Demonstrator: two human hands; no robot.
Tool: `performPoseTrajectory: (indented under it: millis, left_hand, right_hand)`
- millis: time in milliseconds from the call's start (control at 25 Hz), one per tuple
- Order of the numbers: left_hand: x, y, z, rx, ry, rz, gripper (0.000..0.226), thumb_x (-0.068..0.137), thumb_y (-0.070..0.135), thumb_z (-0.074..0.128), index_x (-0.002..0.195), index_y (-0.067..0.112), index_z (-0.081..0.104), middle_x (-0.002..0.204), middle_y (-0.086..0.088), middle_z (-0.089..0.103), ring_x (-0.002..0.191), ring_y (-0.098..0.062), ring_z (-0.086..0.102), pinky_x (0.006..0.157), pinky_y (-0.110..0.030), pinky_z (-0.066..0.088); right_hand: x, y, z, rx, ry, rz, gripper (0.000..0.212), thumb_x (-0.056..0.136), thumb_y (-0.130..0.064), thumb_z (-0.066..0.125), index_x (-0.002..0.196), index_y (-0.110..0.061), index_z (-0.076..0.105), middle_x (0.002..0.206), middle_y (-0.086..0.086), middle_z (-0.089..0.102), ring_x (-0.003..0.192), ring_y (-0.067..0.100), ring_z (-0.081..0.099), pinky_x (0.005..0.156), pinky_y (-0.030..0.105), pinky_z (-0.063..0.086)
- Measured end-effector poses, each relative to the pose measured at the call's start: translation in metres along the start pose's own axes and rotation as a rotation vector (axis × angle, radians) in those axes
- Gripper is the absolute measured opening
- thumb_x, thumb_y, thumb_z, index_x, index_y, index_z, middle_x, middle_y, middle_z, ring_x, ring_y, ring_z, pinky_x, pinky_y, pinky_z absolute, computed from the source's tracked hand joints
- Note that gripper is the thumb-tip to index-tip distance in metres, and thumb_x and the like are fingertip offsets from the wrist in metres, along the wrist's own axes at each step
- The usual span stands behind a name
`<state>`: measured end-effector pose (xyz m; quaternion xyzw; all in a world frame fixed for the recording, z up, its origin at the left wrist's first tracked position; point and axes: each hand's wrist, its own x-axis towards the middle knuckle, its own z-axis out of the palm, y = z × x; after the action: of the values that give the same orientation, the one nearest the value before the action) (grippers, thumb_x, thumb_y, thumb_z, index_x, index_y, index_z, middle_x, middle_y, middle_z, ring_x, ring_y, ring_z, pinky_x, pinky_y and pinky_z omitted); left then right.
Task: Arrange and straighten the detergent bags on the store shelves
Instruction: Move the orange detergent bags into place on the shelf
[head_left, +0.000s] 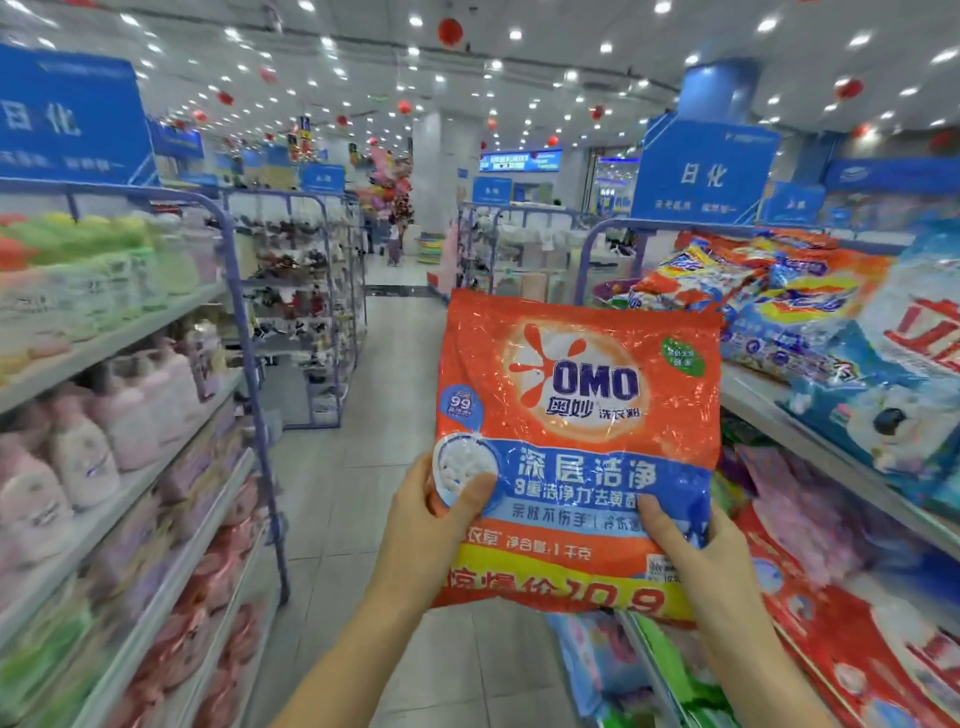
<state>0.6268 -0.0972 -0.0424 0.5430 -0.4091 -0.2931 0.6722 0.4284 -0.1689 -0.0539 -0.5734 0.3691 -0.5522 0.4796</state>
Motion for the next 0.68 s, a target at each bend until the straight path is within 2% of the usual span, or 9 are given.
performPoseTrajectory:
  millis: [200, 280, 360, 440, 520, 600, 680]
  left_hand:
    - [0.119, -0.027, 0.006, 0.026, 0.078, 0.027, 0.041, 0.062, 0.046, 0.060, 0.098, 0.028, 0.054, 0.089, 0.006, 0.069, 0.067, -0.003, 0.069, 0.049, -0.014, 0.050]
    - [0.171, -0.034, 0.013, 0.032, 0.116, 0.028, 0.037, 0.063, 0.046, 0.058, 0.096, 0.030, 0.053, 0.087, 0.009, 0.068, 0.066, -0.002, 0.068, 0.048, -0.013, 0.049]
    - [0.222, -0.042, 0.019, 0.040, 0.145, 0.028, 0.037, 0.064, 0.047, 0.057, 0.097, 0.030, 0.054, 0.087, 0.009, 0.068, 0.067, -0.003, 0.069, 0.048, -0.014, 0.050]
    - [0.268, -0.053, 0.023, 0.035, 0.166, 0.020, 0.038, 0.067, 0.047, 0.057, 0.100, 0.029, 0.055, 0.086, 0.009, 0.069, 0.066, -0.004, 0.069, 0.047, -0.014, 0.049]
    - [0.310, -0.066, 0.026, 0.043, 0.185, -0.005, 0.036, 0.068, 0.046, 0.056, 0.099, 0.029, 0.055, 0.083, 0.008, 0.069, 0.063, -0.004, 0.069, 0.045, -0.013, 0.047]
    - [0.357, -0.083, 0.027, 0.053, 0.183, -0.026, 0.037, 0.065, 0.049, 0.055, 0.096, 0.029, 0.055, 0.082, 0.007, 0.070, 0.063, -0.007, 0.069, 0.045, -0.015, 0.048]
    - [0.403, -0.105, 0.029, 0.052, 0.163, -0.040, 0.040, 0.063, 0.052, 0.056, 0.096, 0.030, 0.055, 0.085, 0.005, 0.071, 0.065, -0.010, 0.070, 0.048, -0.019, 0.051]
  right_hand:
    - [0.123, 0.041, 0.045, 0.025, -0.079, -0.069, 0.017, 0.079, -0.020, 0.066, 0.096, -0.023, 0.062, 0.081, -0.010, 0.073, 0.069, 0.001, 0.068, 0.054, 0.010, 0.048]
    - [0.179, 0.052, 0.063, 0.020, -0.143, -0.104, 0.024, 0.078, -0.030, 0.070, 0.100, -0.028, 0.060, 0.086, -0.016, 0.072, 0.074, -0.001, 0.067, 0.057, 0.009, 0.048]
    - [0.232, 0.063, 0.078, 0.001, -0.184, -0.119, 0.029, 0.077, -0.042, 0.066, 0.103, -0.034, 0.058, 0.092, -0.022, 0.070, 0.082, -0.002, 0.067, 0.064, 0.011, 0.050]
    - [0.279, 0.078, 0.092, 0.010, -0.214, -0.092, 0.027, 0.081, -0.046, 0.061, 0.106, -0.038, 0.055, 0.097, -0.017, 0.070, 0.085, 0.003, 0.067, 0.068, 0.016, 0.053]
    - [0.320, 0.093, 0.105, 0.035, -0.230, -0.026, 0.028, 0.079, -0.044, 0.049, 0.106, -0.038, 0.055, 0.095, -0.012, 0.071, 0.081, 0.009, 0.069, 0.063, 0.020, 0.055]
    - [0.360, 0.112, 0.118, 0.036, -0.212, 0.032, 0.023, 0.081, -0.041, 0.045, 0.103, -0.038, 0.054, 0.083, -0.013, 0.072, 0.071, 0.009, 0.070, 0.053, 0.019, 0.053]
    - [0.396, 0.131, 0.131, 0.016, -0.171, 0.060, 0.019, 0.087, -0.037, 0.044, 0.103, -0.037, 0.054, 0.079, -0.011, 0.071, 0.066, 0.007, 0.068, 0.050, 0.016, 0.050]
